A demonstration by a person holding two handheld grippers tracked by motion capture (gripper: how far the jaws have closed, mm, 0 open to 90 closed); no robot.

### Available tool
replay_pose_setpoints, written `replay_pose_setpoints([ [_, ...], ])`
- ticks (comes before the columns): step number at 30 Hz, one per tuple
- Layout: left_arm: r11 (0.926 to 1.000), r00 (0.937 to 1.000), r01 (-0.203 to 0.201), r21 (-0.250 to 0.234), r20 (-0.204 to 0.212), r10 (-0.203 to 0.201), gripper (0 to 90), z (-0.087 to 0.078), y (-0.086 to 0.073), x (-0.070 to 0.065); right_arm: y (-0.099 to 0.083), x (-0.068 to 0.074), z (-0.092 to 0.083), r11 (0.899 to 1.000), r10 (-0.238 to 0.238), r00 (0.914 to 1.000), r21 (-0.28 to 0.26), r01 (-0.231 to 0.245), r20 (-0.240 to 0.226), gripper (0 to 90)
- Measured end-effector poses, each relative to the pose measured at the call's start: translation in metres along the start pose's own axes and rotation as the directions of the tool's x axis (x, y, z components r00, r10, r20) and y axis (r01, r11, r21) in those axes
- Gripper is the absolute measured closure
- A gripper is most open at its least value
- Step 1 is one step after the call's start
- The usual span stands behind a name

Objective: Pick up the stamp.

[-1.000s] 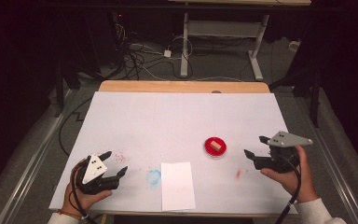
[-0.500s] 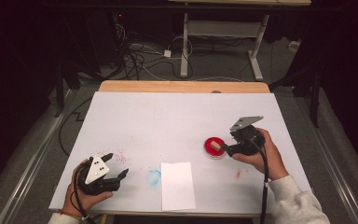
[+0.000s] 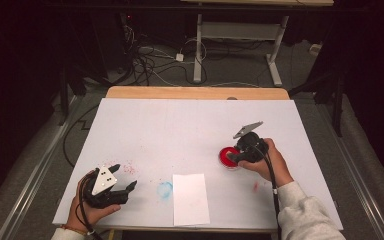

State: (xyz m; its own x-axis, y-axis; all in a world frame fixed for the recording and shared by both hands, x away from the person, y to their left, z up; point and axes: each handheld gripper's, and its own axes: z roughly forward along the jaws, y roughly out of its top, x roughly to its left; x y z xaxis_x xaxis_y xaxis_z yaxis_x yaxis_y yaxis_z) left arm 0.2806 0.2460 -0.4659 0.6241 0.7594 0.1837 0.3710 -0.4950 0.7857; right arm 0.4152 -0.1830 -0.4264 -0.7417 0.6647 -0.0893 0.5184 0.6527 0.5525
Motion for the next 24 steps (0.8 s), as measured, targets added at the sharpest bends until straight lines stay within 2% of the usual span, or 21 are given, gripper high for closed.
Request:
replay_pose_setpoints([
  [5,1.0,1.0,0.0,0.001,-0.002,0.0,23.0,0.0,0.0,0.001,0.0,-0.001,0.011,1.0,-0.001,1.0,0.029,0.001,-0.002,60.9],
  [10,1.0,1.0,-0.001,0.002,0.001,0.001,23.0,0.0,-0.001,0.001,0.0,-0.002,0.016,0.999,0.008,1.0,0.036,-0.007,-0.002,69.2],
  [11,1.0,1.0,-0.003,0.003,0.001,0.003,23.0,0.0,-0.001,0.001,0.0,-0.002,0.018,0.999,0.005,1.0,0.041,-0.005,-0.008,73.7],
  [20,0.9999,0.9999,-0.01,0.005,0.006,0.01,23.0,0.0,-0.001,0.0,-0.001,-0.001,0.017,0.999,0.012,0.9999,0.033,-0.012,0.002,74.9],
  [24,0.9999,1.0,-0.008,0.007,0.006,0.008,23.0,0.001,-0.001,0.0,-0.002,-0.001,0.008,1.0,0.014,0.9998,-0.011,-0.015,-0.011,74.7],
])
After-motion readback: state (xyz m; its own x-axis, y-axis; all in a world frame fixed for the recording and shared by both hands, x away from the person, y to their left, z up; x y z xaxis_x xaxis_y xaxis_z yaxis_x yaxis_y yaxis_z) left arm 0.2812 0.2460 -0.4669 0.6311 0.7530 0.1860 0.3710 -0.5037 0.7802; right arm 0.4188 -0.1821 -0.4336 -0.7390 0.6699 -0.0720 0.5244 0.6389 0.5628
